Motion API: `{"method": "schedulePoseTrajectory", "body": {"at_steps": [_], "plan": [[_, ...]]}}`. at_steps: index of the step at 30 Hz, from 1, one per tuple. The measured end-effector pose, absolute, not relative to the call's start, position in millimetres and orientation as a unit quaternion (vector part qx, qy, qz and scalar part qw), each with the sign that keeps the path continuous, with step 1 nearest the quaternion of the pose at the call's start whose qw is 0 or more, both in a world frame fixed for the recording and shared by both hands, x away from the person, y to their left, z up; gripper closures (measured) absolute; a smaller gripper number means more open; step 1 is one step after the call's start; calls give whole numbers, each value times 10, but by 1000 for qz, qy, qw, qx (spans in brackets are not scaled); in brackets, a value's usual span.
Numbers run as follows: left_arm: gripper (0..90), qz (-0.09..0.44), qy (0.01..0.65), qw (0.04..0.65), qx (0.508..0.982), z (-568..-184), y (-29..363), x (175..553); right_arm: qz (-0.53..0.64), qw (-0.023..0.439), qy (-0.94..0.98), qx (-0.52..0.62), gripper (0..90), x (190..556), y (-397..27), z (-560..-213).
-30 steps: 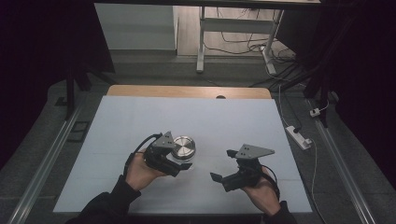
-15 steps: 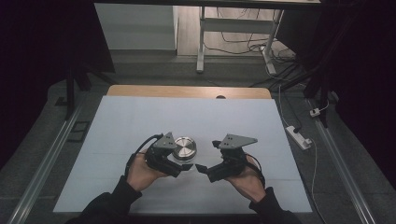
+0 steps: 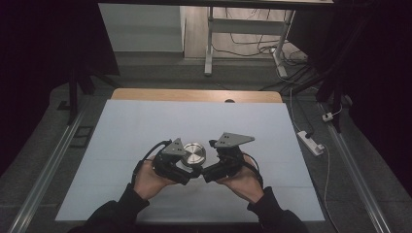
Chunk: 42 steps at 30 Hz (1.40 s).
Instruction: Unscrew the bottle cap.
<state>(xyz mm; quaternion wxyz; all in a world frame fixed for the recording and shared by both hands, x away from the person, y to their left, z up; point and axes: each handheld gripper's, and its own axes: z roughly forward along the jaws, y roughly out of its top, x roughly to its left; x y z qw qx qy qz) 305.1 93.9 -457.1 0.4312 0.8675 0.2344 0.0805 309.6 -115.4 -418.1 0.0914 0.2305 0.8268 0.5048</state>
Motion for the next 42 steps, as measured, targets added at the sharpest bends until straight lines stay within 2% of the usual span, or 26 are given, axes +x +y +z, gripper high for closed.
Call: {"method": "schedulePoseTrajectory", "body": {"at_steps": [7, 11, 16, 20, 30, 33, 37, 38, 39, 42], "plan": [[159, 86, 238, 421, 871, -4576, 905, 3049, 499, 107, 827, 235, 68, 3111, -992, -4236], [159, 83, 240, 425, 869, -4580, 895, 3048, 506, 105, 825, 230, 173, 3102, -976, -4252], [159, 71, 222, 430, 872, -4566, 915, 3049, 506, 101, 830, 211, 175, 3092, -991, -4238], [159, 55, 197, 436, 876, -4549, 935, 3047, 512, 71, 838, 176, 175, 3138, -1047, -4214], [159, 21, 137, 445, 885, -4538, 913, 3022, 531, -37, 845, 58, 175, 3339, -1196, -4221], [159, 21, 137, 444, 885, -4541, 892, 3014, 535, -68, 841, 41, 171, 3394, -1226, -4250], [159, 37, 163, 439, 883, -4539, 905, 3028, 526, -48, 845, 82, 55, 3373, -1203, -4249], [159, 37, 163, 439, 883, -4539, 905, 3028, 526, -48, 845, 82, 55, 3373, -1203, -4249], [159, 46, 181, 438, 880, -4539, 918, 3034, 523, -32, 844, 116, 27, 3339, -1191, -4220], [159, 62, 213, 434, 873, -4540, 941, 3049, 515, 0, 840, 173, 18, 3279, -1178, -4178]]}}
